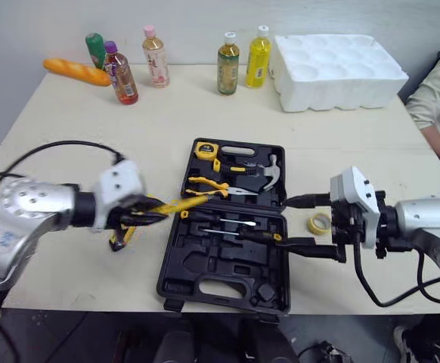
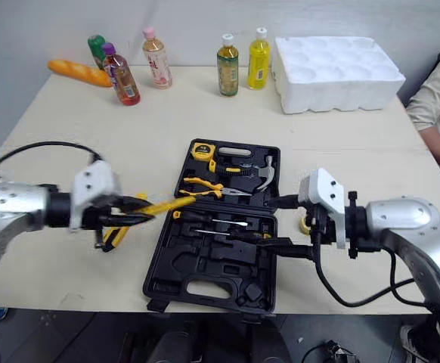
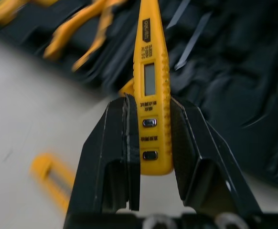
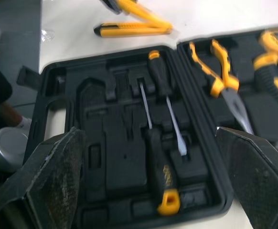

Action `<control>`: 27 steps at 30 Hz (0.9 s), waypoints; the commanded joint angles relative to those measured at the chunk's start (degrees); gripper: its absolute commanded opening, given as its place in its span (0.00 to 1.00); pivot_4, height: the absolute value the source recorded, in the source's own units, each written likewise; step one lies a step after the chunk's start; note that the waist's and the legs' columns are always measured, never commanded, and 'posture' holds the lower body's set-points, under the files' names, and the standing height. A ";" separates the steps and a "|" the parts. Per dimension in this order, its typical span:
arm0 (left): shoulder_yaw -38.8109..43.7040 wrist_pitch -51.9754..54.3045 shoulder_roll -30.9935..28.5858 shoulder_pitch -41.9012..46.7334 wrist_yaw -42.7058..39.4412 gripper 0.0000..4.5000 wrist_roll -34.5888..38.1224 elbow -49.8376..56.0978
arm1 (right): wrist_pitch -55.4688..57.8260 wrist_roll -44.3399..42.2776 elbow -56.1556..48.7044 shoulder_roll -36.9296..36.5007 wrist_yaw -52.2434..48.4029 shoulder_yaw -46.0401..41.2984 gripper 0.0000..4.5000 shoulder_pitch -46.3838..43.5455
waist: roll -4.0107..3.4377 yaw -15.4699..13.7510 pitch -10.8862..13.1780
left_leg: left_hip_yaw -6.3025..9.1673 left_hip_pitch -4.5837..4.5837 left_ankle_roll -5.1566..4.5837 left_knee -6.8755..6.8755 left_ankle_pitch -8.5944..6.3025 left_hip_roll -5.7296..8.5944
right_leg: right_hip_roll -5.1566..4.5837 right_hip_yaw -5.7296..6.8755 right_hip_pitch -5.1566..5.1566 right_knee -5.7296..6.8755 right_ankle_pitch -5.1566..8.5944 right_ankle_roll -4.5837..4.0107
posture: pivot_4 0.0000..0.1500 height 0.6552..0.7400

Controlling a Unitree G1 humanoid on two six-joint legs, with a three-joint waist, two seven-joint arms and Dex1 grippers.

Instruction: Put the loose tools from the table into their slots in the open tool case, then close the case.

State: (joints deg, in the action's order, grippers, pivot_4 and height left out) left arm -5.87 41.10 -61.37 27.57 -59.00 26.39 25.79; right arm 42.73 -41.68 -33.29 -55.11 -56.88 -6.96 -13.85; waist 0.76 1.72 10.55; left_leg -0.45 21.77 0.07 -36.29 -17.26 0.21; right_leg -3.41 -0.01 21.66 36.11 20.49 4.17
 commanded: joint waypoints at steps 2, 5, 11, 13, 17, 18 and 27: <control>-11.06 -4.01 0.95 7.91 -7.63 0.12 -7.76 -4.32 | 1.21 -1.21 -6.06 -0.76 2.87 -4.24 1.00 5.03 | 0.01 0.00 0.01 | -0.04 -0.01 -0.03 -0.03 0.01 0.00 | 0.08 -0.05 0.00 0.08 -0.01 0.02 | 1.00 1.00; -15.57 -5.54 2.85 11.61 -10.88 0.12 -10.91 -7.21 | 1.71 -1.29 -8.29 -0.47 4.82 -5.52 1.00 8.02 | 0.07 -0.38 0.04 | -0.01 0.06 -0.11 -0.29 0.03 0.01 | 0.10 -0.06 0.02 0.32 -0.01 0.05 | 1.00 1.00; -20.86 -10.77 6.97 15.18 -13.86 0.12 -18.05 -12.56 | 2.06 -1.19 -10.93 0.95 8.78 -5.56 1.00 11.61 | 0.11 -0.42 0.06 | 0.07 0.25 -0.63 -0.99 -0.07 0.07 | -0.01 -0.10 0.03 0.42 -0.19 0.35 | 1.00 1.00; -21.17 -11.29 8.42 15.71 -14.41 0.12 -19.05 -13.53 | 1.69 -0.47 -10.88 1.33 9.54 -5.04 1.00 12.22 | 0.11 -0.58 0.06 | 0.09 0.26 -0.64 -1.03 -0.07 0.07 | -0.02 -0.09 0.02 0.46 -0.20 0.37 | 1.00 1.00; -21.56 -10.80 11.64 16.97 -13.38 0.12 -21.80 -15.73 | 1.67 -0.44 -10.85 1.70 10.52 -4.77 1.00 12.24 | 0.11 -0.67 0.06 | 0.10 0.29 -0.61 -1.03 -0.05 0.08 | -0.01 -0.08 0.05 0.45 -0.20 0.38 | 1.00 1.00; -21.43 -10.72 11.98 17.06 -13.58 0.12 -22.07 -15.98 | 1.72 -0.63 -10.92 1.70 10.67 -4.87 1.00 12.23 | 0.11 -0.64 0.06 | 0.11 0.31 -0.60 -1.03 -0.04 0.08 | -0.01 -0.08 0.07 0.53 -0.21 0.38 | 1.00 1.00; -21.02 -11.07 14.89 17.02 -13.57 0.12 -23.96 -17.46 | 1.53 -0.98 -11.28 1.80 11.56 -5.10 1.00 13.17 | 0.11 -1.53 0.06 | 0.10 0.34 -0.59 -1.18 -0.03 0.09 | -0.01 -0.09 0.09 0.75 -0.21 0.38 | 1.00 1.00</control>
State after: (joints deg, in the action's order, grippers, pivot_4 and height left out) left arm -27.89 29.97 -46.71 44.13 -73.02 3.13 7.99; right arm 44.98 -41.98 -42.72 -53.67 -45.49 -11.28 -0.78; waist 0.87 0.18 10.61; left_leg -0.35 22.10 -0.51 -37.47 -17.29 0.30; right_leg -3.42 -0.10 21.75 36.87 20.28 4.55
